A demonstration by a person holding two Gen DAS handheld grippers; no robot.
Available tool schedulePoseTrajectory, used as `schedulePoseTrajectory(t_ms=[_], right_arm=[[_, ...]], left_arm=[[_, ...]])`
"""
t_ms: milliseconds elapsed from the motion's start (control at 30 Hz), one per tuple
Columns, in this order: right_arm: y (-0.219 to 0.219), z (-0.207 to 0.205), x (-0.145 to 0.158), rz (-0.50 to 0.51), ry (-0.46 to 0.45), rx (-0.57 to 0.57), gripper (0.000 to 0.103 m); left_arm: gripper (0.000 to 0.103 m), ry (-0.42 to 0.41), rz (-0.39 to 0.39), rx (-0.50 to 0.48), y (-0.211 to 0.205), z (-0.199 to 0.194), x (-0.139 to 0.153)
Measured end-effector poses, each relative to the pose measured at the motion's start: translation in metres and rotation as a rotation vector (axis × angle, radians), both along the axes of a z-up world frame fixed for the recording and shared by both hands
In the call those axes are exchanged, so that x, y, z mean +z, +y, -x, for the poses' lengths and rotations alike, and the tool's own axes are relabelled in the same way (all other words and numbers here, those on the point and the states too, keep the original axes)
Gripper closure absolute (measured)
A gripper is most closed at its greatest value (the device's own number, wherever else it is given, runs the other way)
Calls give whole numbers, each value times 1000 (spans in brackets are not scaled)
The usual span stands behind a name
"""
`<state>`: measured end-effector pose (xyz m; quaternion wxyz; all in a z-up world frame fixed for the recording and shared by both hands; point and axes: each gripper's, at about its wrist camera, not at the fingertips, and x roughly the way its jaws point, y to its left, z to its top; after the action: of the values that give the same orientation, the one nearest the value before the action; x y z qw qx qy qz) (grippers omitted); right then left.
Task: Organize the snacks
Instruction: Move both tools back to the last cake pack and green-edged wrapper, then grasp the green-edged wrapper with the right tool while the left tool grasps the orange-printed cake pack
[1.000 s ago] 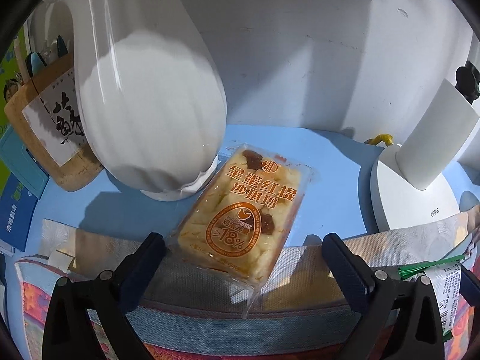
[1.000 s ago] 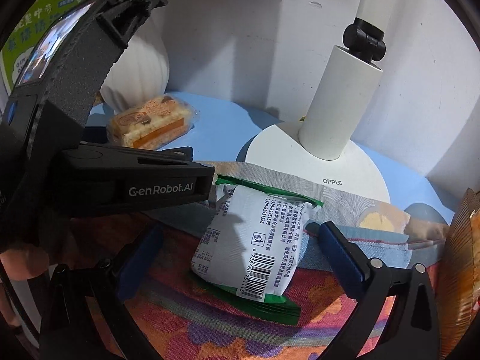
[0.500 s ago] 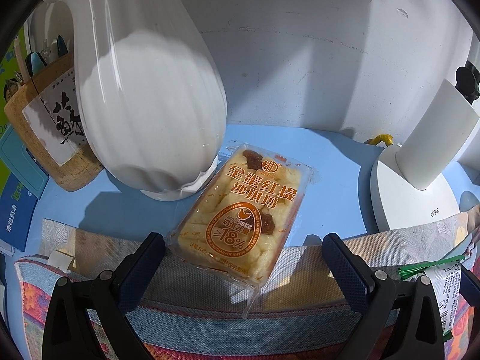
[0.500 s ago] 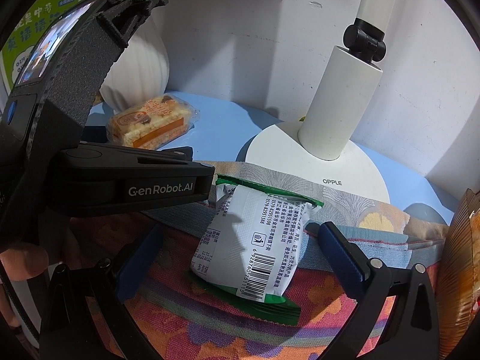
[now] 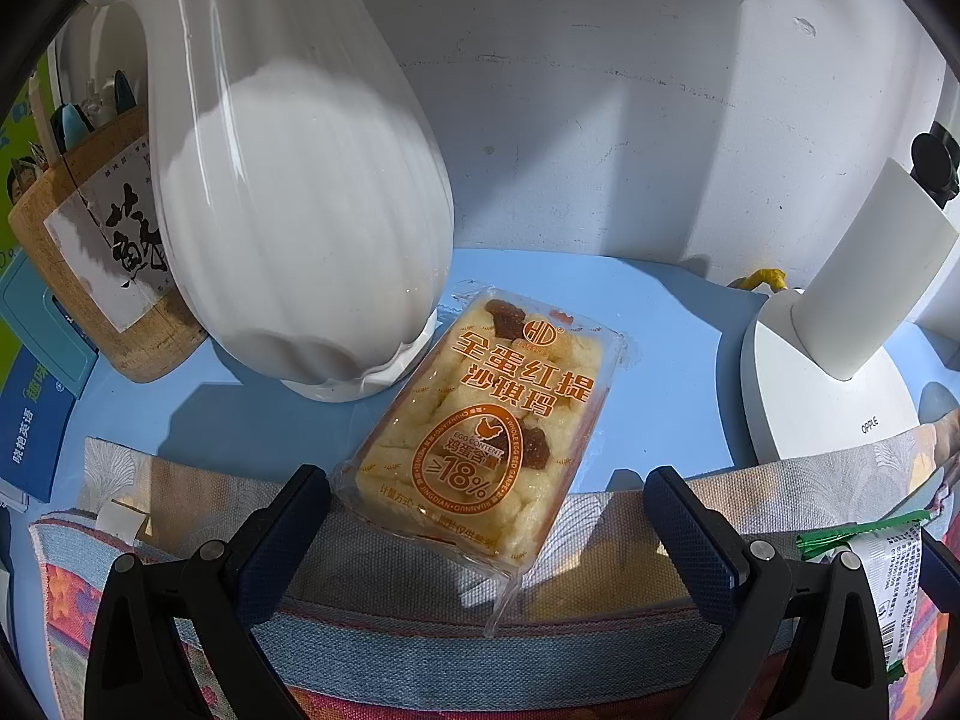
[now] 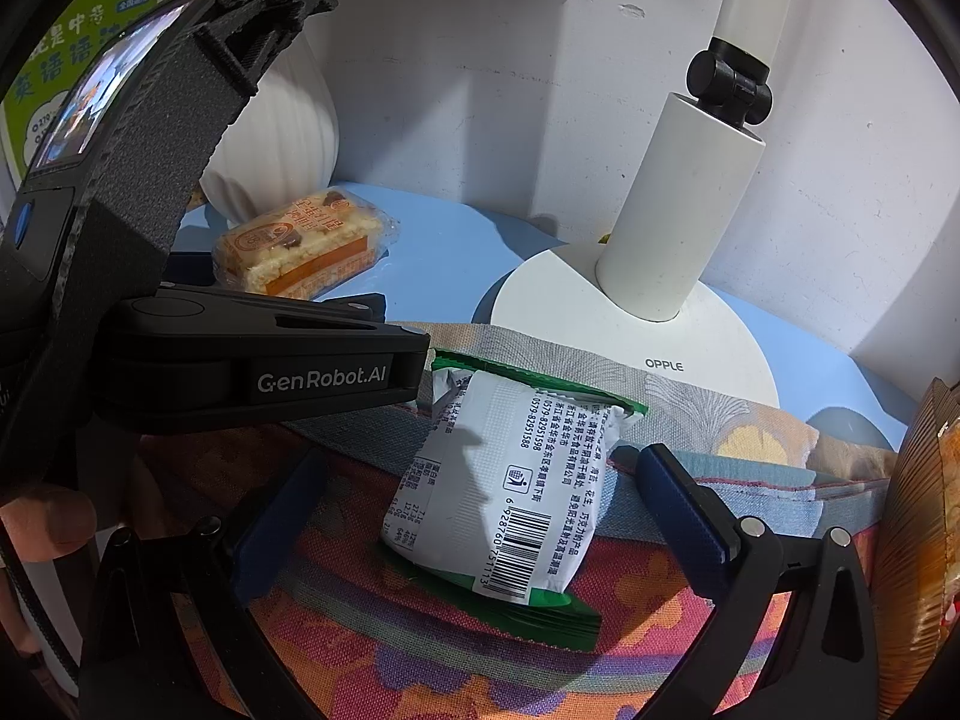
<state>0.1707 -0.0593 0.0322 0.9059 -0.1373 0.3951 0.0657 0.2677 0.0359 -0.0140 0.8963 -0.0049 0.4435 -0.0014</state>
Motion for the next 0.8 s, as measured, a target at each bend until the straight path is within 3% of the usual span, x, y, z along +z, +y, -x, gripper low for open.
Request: schedulePoseTrajectory(t_ms=[500, 533, 567, 600, 633, 800], right_arm=[[1, 0, 3, -25, -9, 16, 2], [0, 1, 4, -36, -14, 19, 14], [-2, 3, 6, -45, -23, 17, 22], [-6, 4, 8, -61, -37, 4, 42], [-9, 4, 10, -72, -46, -9, 54], [-48, 2, 17, -343, -34, -13, 57]], left_arm=[[0, -7, 15, 0, 4, 3, 2], [17, -24, 29, -3, 7, 6, 5], [48, -54, 43, 8, 11, 11, 9], [50, -57, 76, -3, 16, 12, 9], [51, -62, 113, -13, 20, 12, 10], [52, -76, 166, 0, 31, 15, 11]])
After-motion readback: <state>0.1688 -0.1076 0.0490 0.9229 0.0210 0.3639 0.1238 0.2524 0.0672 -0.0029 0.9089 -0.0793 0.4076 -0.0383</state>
